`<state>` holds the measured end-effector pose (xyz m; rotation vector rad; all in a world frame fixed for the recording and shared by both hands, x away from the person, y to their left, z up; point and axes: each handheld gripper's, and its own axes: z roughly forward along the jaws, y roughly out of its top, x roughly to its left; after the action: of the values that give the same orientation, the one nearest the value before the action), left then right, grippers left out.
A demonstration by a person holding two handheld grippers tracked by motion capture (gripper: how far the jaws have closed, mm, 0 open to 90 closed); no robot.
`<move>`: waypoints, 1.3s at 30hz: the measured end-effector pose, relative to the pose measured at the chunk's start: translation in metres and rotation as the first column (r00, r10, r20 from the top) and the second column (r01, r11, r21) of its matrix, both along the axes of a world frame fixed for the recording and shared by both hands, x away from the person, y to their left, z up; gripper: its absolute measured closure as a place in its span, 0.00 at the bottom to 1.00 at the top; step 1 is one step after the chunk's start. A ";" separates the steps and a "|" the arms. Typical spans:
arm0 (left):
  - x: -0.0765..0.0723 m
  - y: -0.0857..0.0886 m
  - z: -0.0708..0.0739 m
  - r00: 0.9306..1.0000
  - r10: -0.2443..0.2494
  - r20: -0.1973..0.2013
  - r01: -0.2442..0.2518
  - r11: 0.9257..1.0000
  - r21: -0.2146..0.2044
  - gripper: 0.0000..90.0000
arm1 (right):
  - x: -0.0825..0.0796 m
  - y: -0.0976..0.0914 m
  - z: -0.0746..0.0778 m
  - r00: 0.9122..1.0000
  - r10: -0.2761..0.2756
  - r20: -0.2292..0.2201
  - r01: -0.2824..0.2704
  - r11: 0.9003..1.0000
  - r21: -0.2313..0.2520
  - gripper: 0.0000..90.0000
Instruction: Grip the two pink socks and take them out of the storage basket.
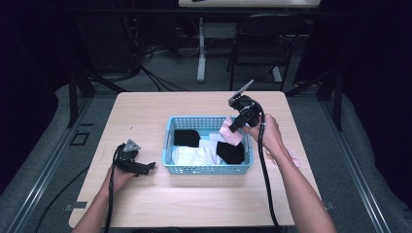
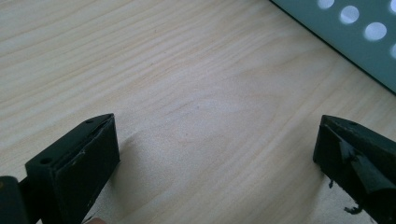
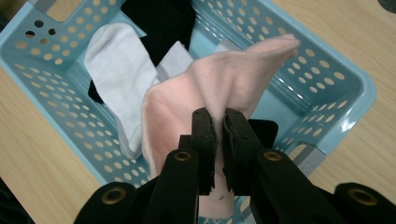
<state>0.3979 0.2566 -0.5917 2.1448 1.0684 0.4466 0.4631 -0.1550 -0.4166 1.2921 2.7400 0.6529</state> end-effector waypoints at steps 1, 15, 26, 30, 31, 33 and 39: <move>0.000 0.000 0.000 1.000 0.000 0.000 0.000 1.000 0.000 0.00 | -0.001 0.000 0.002 1.000 0.004 -0.002 -0.004 1.000 -0.003 0.93; 0.000 0.000 0.000 1.000 -0.002 0.001 0.002 1.000 0.000 0.00 | -0.019 -0.007 0.031 0.999 0.030 0.035 -0.030 1.000 0.002 0.93; 0.000 0.000 0.000 1.000 -0.001 0.000 0.001 1.000 0.000 0.00 | -0.034 -0.033 0.053 0.998 0.008 0.066 -0.008 1.000 -0.002 0.93; 0.000 0.000 0.000 1.000 0.000 -0.001 0.000 1.000 -0.001 0.00 | -0.038 -0.047 0.058 0.997 -0.017 0.071 0.018 1.000 -0.005 0.93; 0.000 0.000 0.000 1.000 -0.003 0.000 0.003 1.000 0.001 0.00 | -0.039 -0.051 0.059 0.997 -0.028 0.073 0.029 1.000 -0.005 0.93; 0.000 0.000 0.000 1.000 -0.001 0.000 0.001 1.000 -0.001 0.00 | -0.040 -0.059 0.060 0.996 -0.038 0.075 0.038 0.999 -0.007 0.93; 0.000 0.000 0.000 1.000 -0.002 0.000 0.002 1.000 0.000 0.00 | -0.044 -0.079 0.059 0.995 -0.076 0.071 0.077 0.997 -0.004 0.93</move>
<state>0.3980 0.2567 -0.5917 2.1461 1.0665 0.4452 0.4191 -0.2343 -0.3571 1.3386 2.6205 0.6692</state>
